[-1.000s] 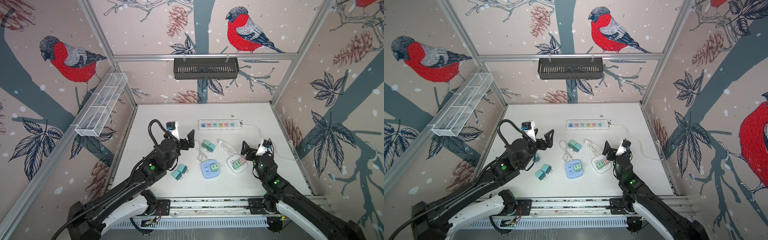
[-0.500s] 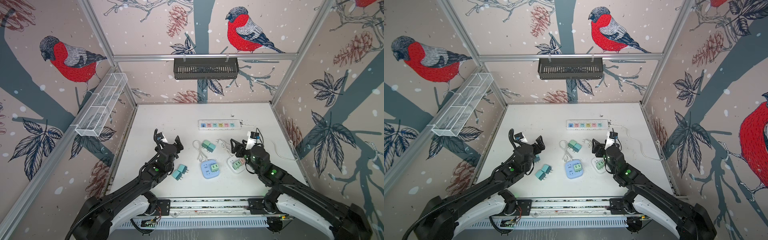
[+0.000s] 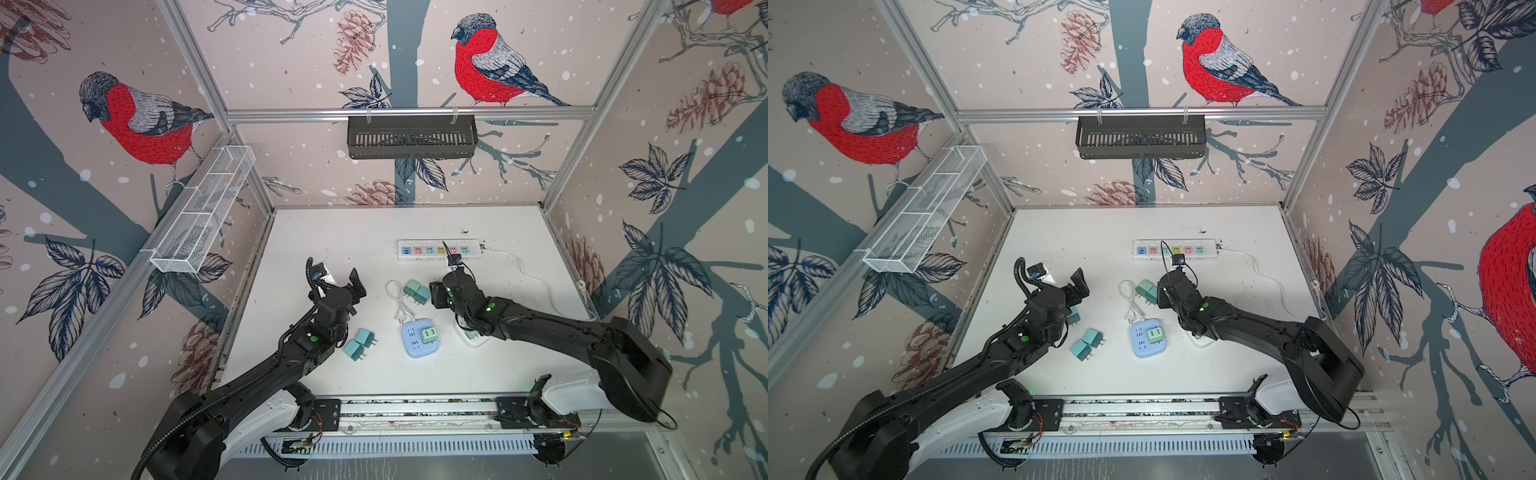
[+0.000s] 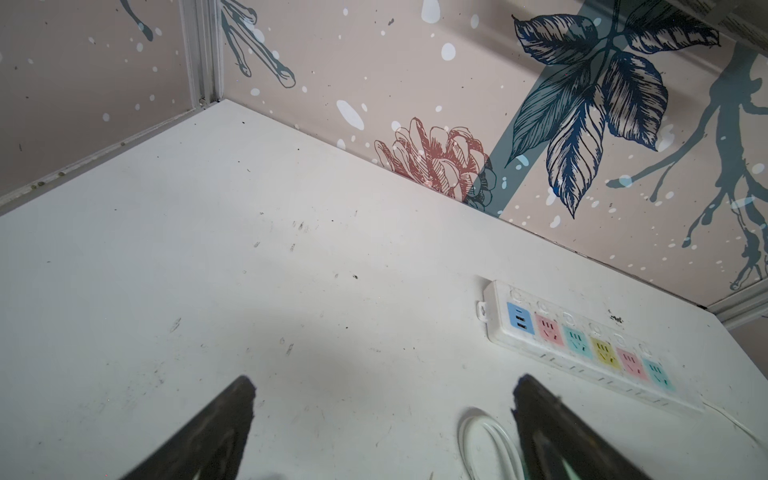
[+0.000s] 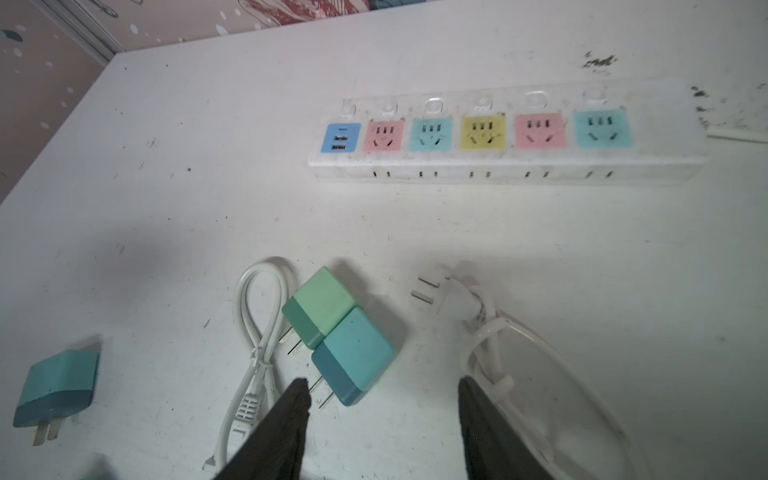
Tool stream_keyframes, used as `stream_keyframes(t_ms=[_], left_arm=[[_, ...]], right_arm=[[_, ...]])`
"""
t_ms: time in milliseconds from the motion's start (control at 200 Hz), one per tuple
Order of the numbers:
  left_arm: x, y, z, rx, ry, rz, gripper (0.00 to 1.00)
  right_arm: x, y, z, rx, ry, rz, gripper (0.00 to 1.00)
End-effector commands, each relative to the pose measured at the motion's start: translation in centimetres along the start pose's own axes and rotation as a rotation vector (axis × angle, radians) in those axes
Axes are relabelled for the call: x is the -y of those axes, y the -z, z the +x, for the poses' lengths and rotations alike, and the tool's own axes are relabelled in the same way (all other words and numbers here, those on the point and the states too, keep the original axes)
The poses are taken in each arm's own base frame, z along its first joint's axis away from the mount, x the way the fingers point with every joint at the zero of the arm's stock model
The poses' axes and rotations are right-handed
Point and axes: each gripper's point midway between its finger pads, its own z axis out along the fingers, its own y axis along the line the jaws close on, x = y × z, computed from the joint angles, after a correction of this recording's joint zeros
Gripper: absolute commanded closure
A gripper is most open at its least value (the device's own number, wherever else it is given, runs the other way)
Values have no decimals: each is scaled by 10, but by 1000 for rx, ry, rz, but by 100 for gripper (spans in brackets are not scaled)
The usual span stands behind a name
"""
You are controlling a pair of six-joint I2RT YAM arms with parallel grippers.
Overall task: Insert the plug
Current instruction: 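Draw the left gripper back while the right gripper reaches toward the green and teal adapters, then lower the right gripper and close it on the teal adapter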
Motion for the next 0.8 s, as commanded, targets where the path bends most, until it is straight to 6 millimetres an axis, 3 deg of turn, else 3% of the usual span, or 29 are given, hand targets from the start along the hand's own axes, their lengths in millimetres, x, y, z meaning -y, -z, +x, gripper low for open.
stream_keyframes(t_ms=[0,225,490,796], left_arm=[[-2,0,-10,41,20,-16,3],[0,-1,-9,31,26,-5,4],[-2,1,-12,39,27,-11,4],[-3,3,-12,38,30,-11,3]], right_arm=[[-12,-15,11,-64,43,-28,43],[-11,-36,29,-145,84,-1,40],[-28,-61,45,-216,131,11,42],[-3,-59,51,-237,172,102,38]])
